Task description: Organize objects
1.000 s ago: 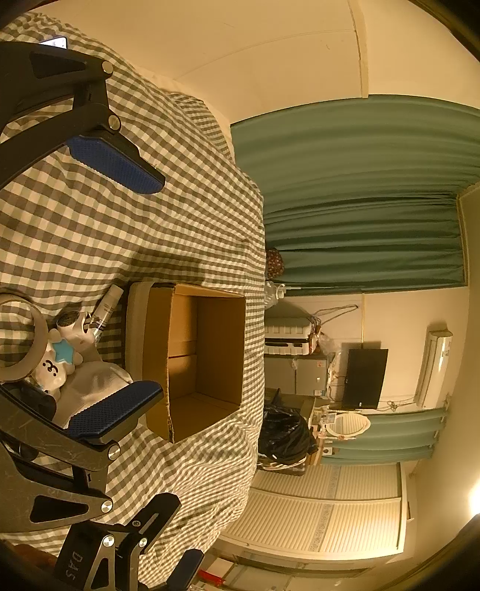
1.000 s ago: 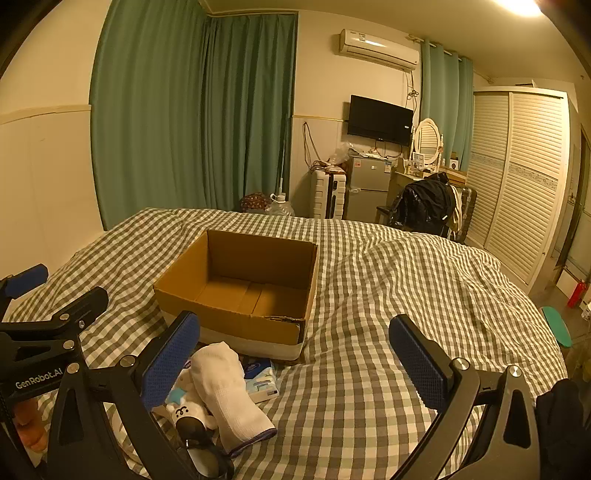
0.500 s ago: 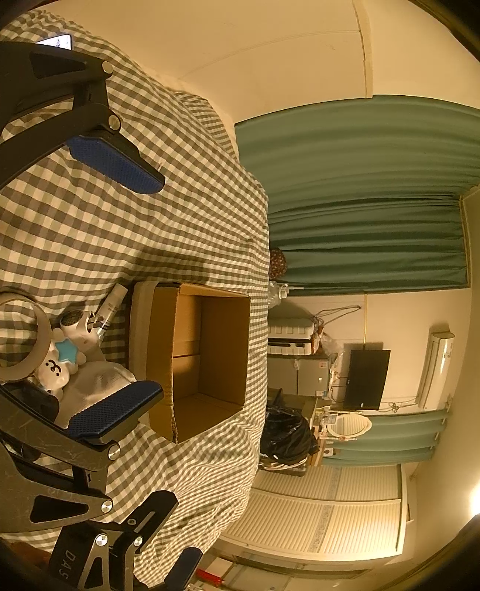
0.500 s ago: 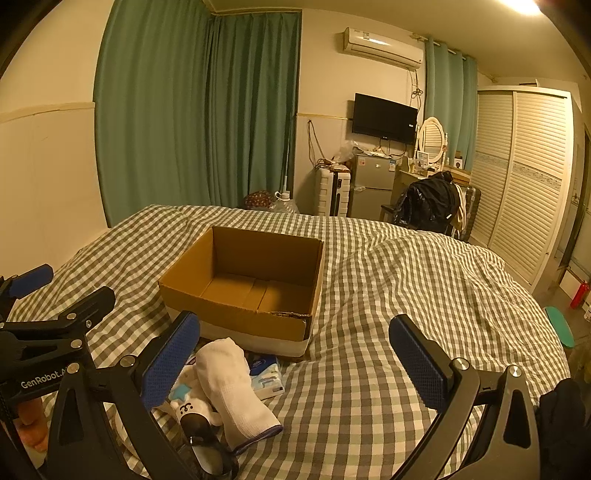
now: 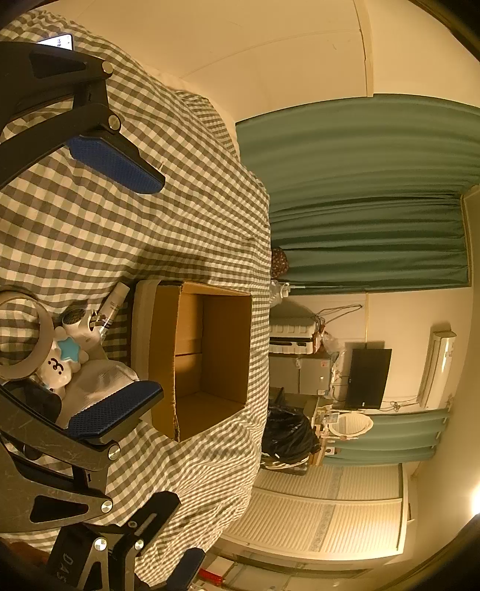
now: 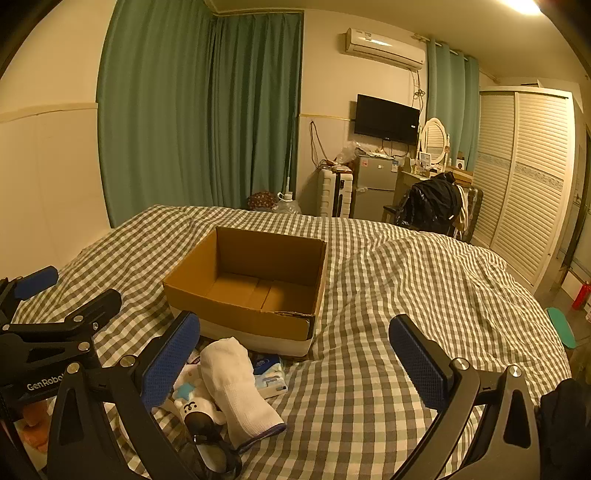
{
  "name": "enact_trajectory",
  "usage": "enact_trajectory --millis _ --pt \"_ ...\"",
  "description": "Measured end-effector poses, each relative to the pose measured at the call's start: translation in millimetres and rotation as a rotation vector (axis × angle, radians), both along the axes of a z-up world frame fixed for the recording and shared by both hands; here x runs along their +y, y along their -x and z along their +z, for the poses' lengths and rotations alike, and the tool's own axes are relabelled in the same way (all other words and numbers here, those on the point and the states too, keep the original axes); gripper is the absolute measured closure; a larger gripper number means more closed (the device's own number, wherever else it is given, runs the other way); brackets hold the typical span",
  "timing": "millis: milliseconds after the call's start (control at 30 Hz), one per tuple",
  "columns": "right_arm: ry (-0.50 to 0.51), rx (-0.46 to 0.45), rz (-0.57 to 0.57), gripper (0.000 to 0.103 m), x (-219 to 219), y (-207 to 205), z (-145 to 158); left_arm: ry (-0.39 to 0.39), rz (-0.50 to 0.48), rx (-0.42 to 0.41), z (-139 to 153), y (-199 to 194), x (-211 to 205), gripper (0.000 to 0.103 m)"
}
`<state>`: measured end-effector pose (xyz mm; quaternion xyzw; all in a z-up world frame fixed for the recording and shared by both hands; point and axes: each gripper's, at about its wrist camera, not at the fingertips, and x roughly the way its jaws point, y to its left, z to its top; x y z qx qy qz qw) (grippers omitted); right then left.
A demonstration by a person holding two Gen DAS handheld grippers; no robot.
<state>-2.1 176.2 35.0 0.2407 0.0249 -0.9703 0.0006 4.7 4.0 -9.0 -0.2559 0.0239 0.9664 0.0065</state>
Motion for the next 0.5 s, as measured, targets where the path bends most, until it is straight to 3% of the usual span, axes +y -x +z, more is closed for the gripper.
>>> enact_trajectory --millis 500 --pt "-0.044 0.057 -0.002 0.0 -5.2 -24.3 35.9 -0.009 -0.019 0.031 28.9 -21.2 -6.8 0.0"
